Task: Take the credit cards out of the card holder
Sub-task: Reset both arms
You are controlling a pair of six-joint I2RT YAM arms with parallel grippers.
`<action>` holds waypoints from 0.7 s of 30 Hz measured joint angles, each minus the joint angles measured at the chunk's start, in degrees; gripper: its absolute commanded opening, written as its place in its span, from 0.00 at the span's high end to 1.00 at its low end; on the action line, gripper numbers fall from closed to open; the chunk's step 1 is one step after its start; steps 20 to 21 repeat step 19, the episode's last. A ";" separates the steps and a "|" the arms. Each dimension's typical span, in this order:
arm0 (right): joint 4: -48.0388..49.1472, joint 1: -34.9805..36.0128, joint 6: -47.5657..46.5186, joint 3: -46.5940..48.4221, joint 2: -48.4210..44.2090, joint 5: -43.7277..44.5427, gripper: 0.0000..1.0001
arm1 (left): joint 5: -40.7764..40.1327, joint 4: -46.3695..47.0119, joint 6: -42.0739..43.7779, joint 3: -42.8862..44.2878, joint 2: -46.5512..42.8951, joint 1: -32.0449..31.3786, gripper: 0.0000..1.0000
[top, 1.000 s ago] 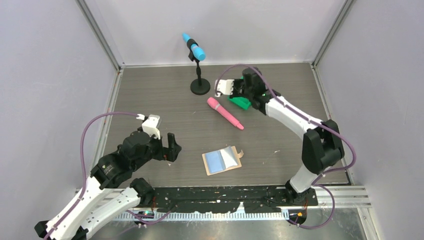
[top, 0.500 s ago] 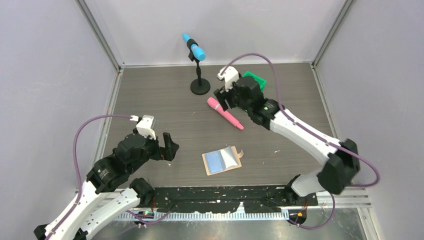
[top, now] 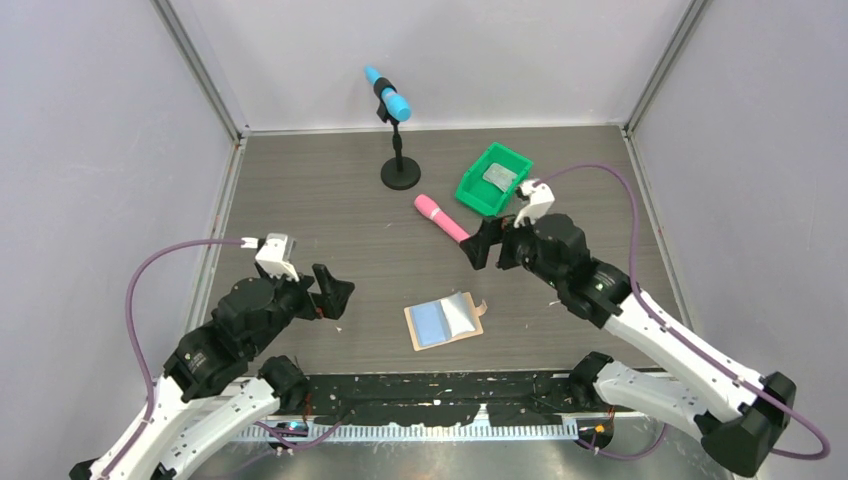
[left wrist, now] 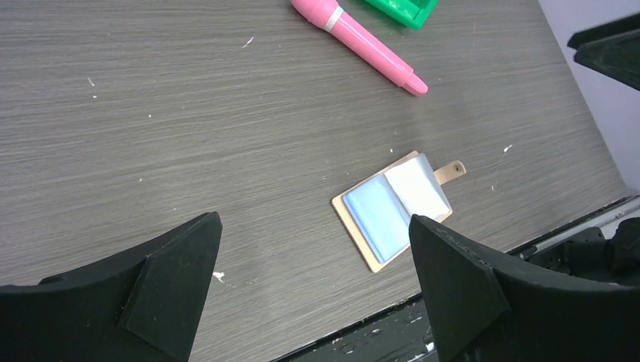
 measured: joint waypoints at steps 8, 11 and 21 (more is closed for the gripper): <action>-0.63 0.00 10.32 -7.85 -11.98 5.51 0.01 | -0.02 1.73 -1.14 -4.04 -2.25 0.00 0.00; -0.63 0.00 11.54 -9.22 -14.69 6.23 0.01 | -0.02 1.84 -1.92 -4.61 -2.56 0.00 0.00; -0.59 0.00 12.52 -10.71 -17.33 6.88 0.01 | -0.04 1.97 -2.34 -5.53 -3.72 0.00 0.00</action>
